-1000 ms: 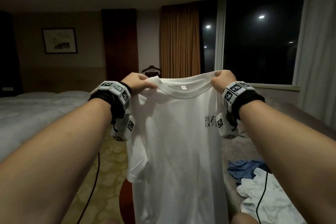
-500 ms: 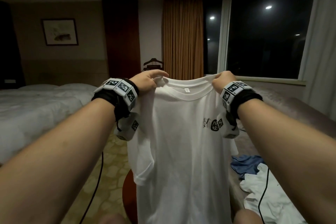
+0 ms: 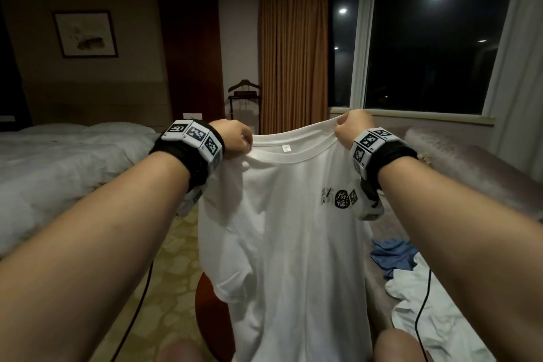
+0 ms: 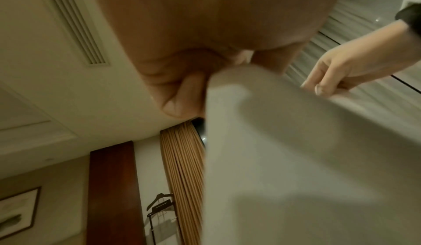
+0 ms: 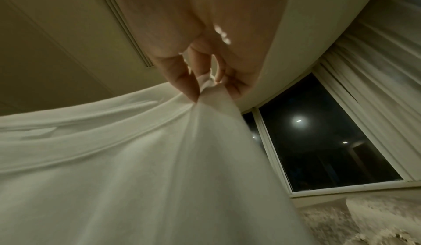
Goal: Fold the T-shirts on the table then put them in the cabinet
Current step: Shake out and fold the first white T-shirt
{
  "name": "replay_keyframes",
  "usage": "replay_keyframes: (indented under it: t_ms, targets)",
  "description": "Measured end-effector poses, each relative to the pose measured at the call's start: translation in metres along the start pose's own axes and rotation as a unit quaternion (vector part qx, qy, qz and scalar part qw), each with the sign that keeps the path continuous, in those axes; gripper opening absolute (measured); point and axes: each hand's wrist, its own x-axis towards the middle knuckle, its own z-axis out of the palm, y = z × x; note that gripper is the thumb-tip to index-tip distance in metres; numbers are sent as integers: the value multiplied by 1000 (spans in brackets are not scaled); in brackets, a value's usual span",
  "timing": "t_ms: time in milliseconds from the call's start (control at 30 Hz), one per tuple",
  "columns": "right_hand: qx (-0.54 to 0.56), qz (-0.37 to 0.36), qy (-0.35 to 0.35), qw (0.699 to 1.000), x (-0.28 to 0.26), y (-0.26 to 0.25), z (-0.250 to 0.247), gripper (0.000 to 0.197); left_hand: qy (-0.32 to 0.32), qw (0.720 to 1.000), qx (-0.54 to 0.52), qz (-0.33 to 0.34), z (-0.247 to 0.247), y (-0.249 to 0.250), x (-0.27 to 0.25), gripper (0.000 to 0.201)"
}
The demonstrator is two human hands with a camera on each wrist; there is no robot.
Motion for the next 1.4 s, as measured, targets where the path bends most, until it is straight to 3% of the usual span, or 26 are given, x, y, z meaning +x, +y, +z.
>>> replay_keyframes:
  t_ms: [100,267,367,467,567,700,833,933,1067,1200,1400]
  targets:
    - [-34,-12,-31,999,0,3,0,26,-30,998,63,-6,4,3,3,29]
    - [-93,-45,-47,993,-2,8,-1,29,3,995,99,-6,11,-3,10,10]
    - [-154,-55,-66,984,-4,13,-3,27,1,997,72,-25,14,-10,17,28]
    - [-241,-78,-82,964,-8,17,-10,29,59,995,66,-40,14,-18,19,39]
    - [-272,-84,-76,956,-14,15,-14,25,117,990,14,-75,18,-24,25,30]
    - [-235,-69,-58,968,-11,10,-15,17,151,966,-147,-149,27,-18,34,17]
    - [-36,14,-55,998,-2,13,-14,17,197,919,-286,-188,26,-9,36,30]
    - [74,60,-61,994,1,19,-18,14,196,924,-295,-142,21,-5,33,28]
    - [-46,-2,-109,993,-4,31,-22,19,176,939,-288,-62,15,-12,28,32]
    - [-143,-61,-147,977,-16,28,-14,16,171,934,-308,-64,13,-13,25,34]
    - [-147,-83,-209,963,-25,17,3,16,152,932,-325,-52,11,-6,28,27]
